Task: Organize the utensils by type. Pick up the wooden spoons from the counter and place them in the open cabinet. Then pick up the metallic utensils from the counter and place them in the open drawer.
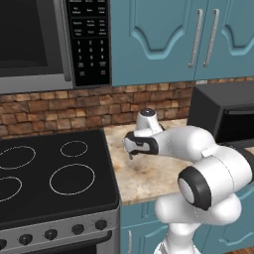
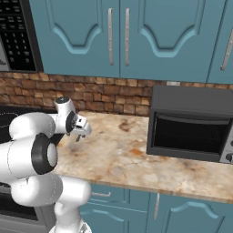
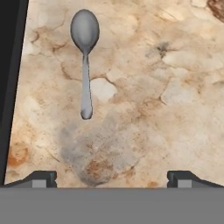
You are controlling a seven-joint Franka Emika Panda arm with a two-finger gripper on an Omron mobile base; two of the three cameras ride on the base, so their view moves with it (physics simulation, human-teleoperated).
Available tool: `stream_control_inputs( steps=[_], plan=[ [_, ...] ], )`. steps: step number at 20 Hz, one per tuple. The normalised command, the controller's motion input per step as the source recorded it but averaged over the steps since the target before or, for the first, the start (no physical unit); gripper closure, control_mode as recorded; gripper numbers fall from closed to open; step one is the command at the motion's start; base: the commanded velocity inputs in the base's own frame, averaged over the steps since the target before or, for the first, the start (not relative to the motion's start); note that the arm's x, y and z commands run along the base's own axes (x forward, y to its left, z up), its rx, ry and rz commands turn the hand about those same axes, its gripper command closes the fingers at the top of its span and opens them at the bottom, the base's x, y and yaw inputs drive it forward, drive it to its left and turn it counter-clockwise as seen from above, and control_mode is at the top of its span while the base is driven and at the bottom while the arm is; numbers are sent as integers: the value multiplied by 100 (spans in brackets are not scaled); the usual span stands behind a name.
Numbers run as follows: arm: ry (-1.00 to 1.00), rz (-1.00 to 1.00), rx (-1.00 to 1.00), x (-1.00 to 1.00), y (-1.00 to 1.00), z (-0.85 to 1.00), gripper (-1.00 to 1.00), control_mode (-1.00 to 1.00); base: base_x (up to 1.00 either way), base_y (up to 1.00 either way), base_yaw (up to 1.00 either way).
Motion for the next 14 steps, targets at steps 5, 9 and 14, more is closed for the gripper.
stream_control_inputs(
  steps=[5, 9, 14],
  plan=[
    [0, 0, 0, 7, 6, -9, -100, -100, 0, 0, 0],
    [0, 0, 0, 10, 0, -4, -100, -100, 0, 0, 0],
    [0, 0, 0, 17, 0, -5, -100, -100, 0, 0, 0]
  ],
)
